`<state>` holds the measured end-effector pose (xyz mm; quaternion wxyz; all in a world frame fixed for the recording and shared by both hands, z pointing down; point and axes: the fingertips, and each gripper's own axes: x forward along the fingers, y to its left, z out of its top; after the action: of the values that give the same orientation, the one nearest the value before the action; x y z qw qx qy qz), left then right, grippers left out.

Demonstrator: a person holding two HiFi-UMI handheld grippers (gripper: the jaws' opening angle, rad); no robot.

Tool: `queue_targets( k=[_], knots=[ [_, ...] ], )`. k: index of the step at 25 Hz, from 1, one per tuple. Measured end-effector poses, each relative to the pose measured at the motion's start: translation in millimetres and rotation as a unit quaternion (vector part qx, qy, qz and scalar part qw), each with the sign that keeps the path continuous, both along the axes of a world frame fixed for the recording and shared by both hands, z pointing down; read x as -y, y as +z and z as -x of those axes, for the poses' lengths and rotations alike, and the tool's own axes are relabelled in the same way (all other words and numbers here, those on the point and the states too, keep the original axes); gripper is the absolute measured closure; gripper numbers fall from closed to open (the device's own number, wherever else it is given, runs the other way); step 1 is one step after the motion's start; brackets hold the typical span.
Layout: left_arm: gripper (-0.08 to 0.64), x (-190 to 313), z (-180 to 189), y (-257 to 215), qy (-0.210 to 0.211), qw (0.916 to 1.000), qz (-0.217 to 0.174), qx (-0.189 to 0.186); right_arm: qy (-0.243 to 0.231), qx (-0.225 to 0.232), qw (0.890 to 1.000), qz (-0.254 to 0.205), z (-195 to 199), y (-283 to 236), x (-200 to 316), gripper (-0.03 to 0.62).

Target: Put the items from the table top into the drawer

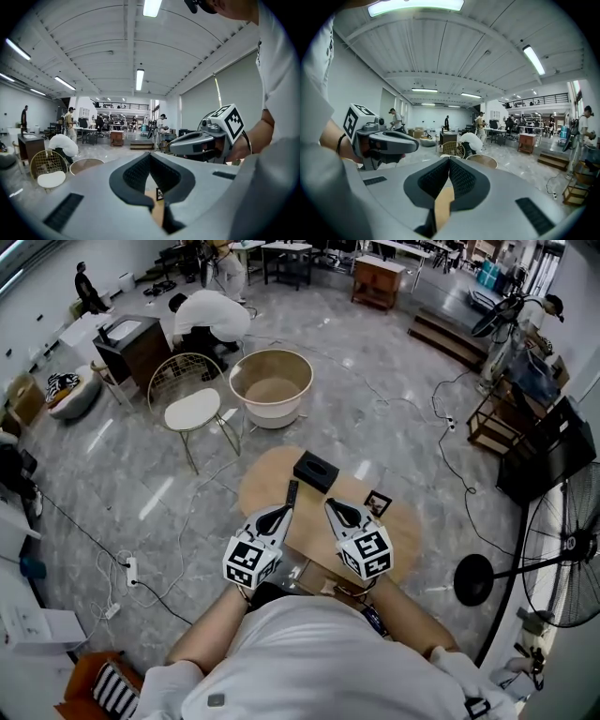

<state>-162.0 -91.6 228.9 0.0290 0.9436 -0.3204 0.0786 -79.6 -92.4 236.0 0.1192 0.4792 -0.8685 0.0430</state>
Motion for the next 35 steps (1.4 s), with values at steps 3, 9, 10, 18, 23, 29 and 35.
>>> queue_targets(
  k=[3, 9, 10, 18, 23, 29, 35],
  knots=[
    [0.551, 11, -7, 4, 0.007, 1.0, 0.005, 0.001, 0.009, 0.003, 1.0, 0.004, -7, 3, 9, 0.565],
    [0.551, 51, -12, 17, 0.025, 0.9996, 0.013, -0.001, 0.037, 0.008, 0.999, 0.02, -16, 19, 38, 0.565],
    [0.551, 61, -12, 18, 0.029, 0.9995, 0.014, -0.001, 0.044, 0.009, 0.999, 0.024, -16, 23, 47, 0.565],
    [0.551, 131, -4, 35, 0.068, 0.9971, 0.03, 0.01, 0.096, 0.022, 0.993, 0.057, -13, 45, 110, 0.563],
    [0.551, 178, 7, 49, 0.085, 0.995, 0.048, 0.021, 0.121, 0.028, 0.989, 0.086, -5, 66, 155, 0.561],
    [0.551, 237, 26, 89, 0.097, 0.9912, 0.08, 0.039, 0.151, 0.042, 0.979, 0.131, 4, 113, 210, 0.51],
    [0.551, 283, 31, 137, 0.11, 0.9867, 0.105, 0.057, 0.179, 0.051, 0.968, 0.169, 7, 168, 252, 0.438]
  ],
)
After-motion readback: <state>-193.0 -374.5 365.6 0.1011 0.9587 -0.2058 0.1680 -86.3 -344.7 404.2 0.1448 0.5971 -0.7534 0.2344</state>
